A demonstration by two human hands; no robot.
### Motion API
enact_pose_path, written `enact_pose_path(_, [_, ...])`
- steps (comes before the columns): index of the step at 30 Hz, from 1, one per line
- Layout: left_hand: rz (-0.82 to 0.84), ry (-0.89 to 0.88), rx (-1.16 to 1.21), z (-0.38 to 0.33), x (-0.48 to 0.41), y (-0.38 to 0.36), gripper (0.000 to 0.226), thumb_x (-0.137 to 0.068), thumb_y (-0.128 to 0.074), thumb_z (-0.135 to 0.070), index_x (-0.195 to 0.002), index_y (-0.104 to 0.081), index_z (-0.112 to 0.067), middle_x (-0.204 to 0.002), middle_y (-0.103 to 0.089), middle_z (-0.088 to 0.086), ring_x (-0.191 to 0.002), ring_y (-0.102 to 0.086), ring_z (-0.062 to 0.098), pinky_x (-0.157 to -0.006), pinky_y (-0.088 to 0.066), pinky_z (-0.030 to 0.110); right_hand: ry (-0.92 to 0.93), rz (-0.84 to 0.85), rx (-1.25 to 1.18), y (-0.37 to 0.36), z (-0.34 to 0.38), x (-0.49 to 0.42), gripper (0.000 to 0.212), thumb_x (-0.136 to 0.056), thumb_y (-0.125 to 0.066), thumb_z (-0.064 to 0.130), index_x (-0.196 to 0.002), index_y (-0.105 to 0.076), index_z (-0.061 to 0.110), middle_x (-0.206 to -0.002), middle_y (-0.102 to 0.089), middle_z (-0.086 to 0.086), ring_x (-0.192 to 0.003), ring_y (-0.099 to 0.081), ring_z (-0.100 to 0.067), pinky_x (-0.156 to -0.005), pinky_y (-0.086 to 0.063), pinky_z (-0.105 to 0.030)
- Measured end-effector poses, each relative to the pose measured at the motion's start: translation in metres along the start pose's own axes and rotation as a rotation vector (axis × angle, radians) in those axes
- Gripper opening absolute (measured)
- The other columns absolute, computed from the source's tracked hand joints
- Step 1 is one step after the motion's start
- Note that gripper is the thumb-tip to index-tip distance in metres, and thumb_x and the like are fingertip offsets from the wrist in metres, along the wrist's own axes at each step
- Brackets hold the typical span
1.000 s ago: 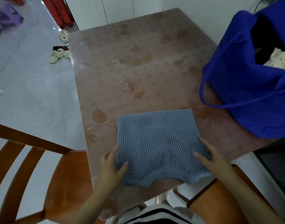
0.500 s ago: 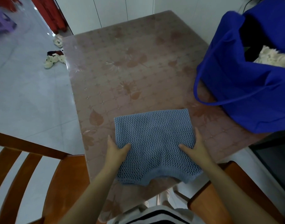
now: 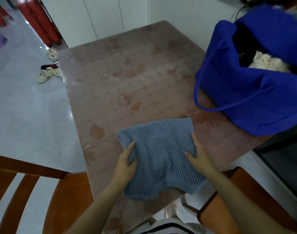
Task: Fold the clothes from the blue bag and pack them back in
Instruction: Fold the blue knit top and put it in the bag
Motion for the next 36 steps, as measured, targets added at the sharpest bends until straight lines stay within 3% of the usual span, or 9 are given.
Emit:
enact_pose_path(5, [0.01, -0.056, -0.103, -0.014, -0.007, -0.013, 0.054, -0.092, -0.045, 0.004, -0.132, -0.044, -0.031, -0.136, -0.041, -0.005, -0.128, -0.04, 0.015, -0.109, -0.035, 0.035, 0.095, 0.006, -0.103, -0.015, 0.021, 0.003, 0.067, -0.094, -0.046, -0.001, -0.143, -0.02, 0.035, -0.145, -0.018, 0.024, -0.134, -0.021, 0.006, -0.102, -0.019, 0.002])
enact_pose_path(7, [0.012, -0.082, -0.126, -0.026, -0.007, -0.019, 0.053, -0.094, -0.047, -0.002, -0.135, -0.038, -0.034, -0.135, -0.039, 0.001, -0.128, -0.039, 0.016, -0.109, -0.034, 0.034, 0.123, -0.007, -0.131, -0.013, 0.033, 0.01, 0.065, -0.094, -0.044, -0.003, -0.138, -0.023, 0.04, -0.141, -0.02, 0.029, -0.129, -0.023, 0.018, -0.108, -0.021, -0.005])
enact_pose_path(10, [0.027, -0.222, -0.104, -0.069, -0.009, -0.026, 0.054, -0.094, -0.05, -0.006, -0.132, -0.033, -0.041, -0.13, -0.041, -0.002, -0.122, -0.043, 0.004, -0.102, -0.034, 0.013, 0.19, -0.029, -0.191, 0.011, 0.069, 0.024, 0.06, -0.094, -0.043, -0.008, -0.136, -0.028, 0.033, -0.139, -0.028, 0.024, -0.118, -0.028, 0.03, -0.103, -0.028, -0.003])
enact_pose_path(12, [0.046, -0.353, -0.102, -0.113, -0.008, -0.031, 0.049, -0.094, -0.051, -0.014, -0.129, -0.033, -0.043, -0.125, -0.042, -0.014, -0.113, -0.04, -0.02, -0.089, -0.028, -0.004, 0.263, -0.039, -0.193, 0.038, 0.101, 0.035, 0.059, -0.094, -0.043, -0.009, -0.137, -0.03, 0.029, -0.141, -0.031, 0.022, -0.124, -0.029, 0.024, -0.1, -0.027, -0.001])
enact_pose_path(14, [0.047, -0.507, -0.051, -0.163, -0.004, -0.032, 0.05, -0.085, -0.051, -0.021, -0.129, -0.038, -0.04, -0.126, -0.041, -0.022, -0.111, -0.036, -0.029, -0.086, -0.026, -0.007, 0.372, -0.094, -0.158, 0.072, 0.135, 0.047, 0.059, -0.093, -0.045, -0.009, -0.139, -0.033, 0.025, -0.144, -0.034, 0.018, -0.132, -0.03, 0.012, -0.106, -0.024, -0.007])
enact_pose_path(22, [0.152, -0.872, 0.09, -0.366, -0.037, -0.092, 0.058, -0.088, -0.057, -0.009, -0.14, -0.036, -0.022, -0.134, -0.04, -0.01, -0.122, -0.036, -0.009, -0.096, -0.025, -0.003, 0.691, -0.359, 0.182, 0.263, 0.233, 0.051, 0.059, -0.088, -0.05, -0.011, -0.137, -0.032, 0.017, -0.136, -0.037, 0.018, -0.127, -0.035, 0.014, -0.106, -0.027, -0.01])
enact_pose_path(25, [0.188, -0.856, 0.104, -0.424, -0.085, -0.152, 0.062, -0.092, -0.052, -0.005, -0.148, -0.025, -0.014, -0.149, -0.029, 0.002, -0.137, -0.027, 0.009, -0.106, -0.021, 0.009, 0.635, -0.424, 0.249, 0.338, 0.236, 0.009, 0.061, -0.09, -0.048, -0.011, -0.136, -0.033, 0.026, -0.14, -0.037, 0.015, -0.126, -0.037, 0.013, -0.102, -0.031, -0.007])
enact_pose_path(32, [0.164, -0.619, 0.142, -0.435, -0.188, -0.252, 0.072, -0.094, -0.049, -0.004, -0.151, -0.008, -0.019, -0.151, -0.013, 0.008, -0.138, -0.024, 0.017, -0.09, -0.017, 0.001, 0.461, -0.333, 0.409, 0.412, 0.184, -0.128, 0.066, -0.088, -0.046, -0.012, -0.143, -0.034, 0.022, -0.143, -0.033, 0.008, -0.124, -0.03, 0.009, -0.096, -0.024, 0.005])
enact_pose_path(36, [0.17, -0.413, 0.063, -0.38, -0.228, -0.279, 0.072, -0.09, -0.052, -0.002, -0.15, -0.017, -0.016, -0.148, -0.02, 0.013, -0.134, -0.031, 0.023, -0.099, -0.022, 0.008, 0.342, -0.113, 0.451, 0.395, 0.112, -0.198, 0.069, -0.085, -0.047, -0.012, -0.138, -0.037, 0.031, -0.149, -0.035, 0.003, -0.136, -0.029, -0.004, -0.114, -0.024, -0.022])
Point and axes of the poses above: each hand's wrist, its own x-axis away from the middle knuckle, its own y-axis out of the back of the hand, z = x × y, the point moved 6 cm from there along -x, towards the middle knuckle
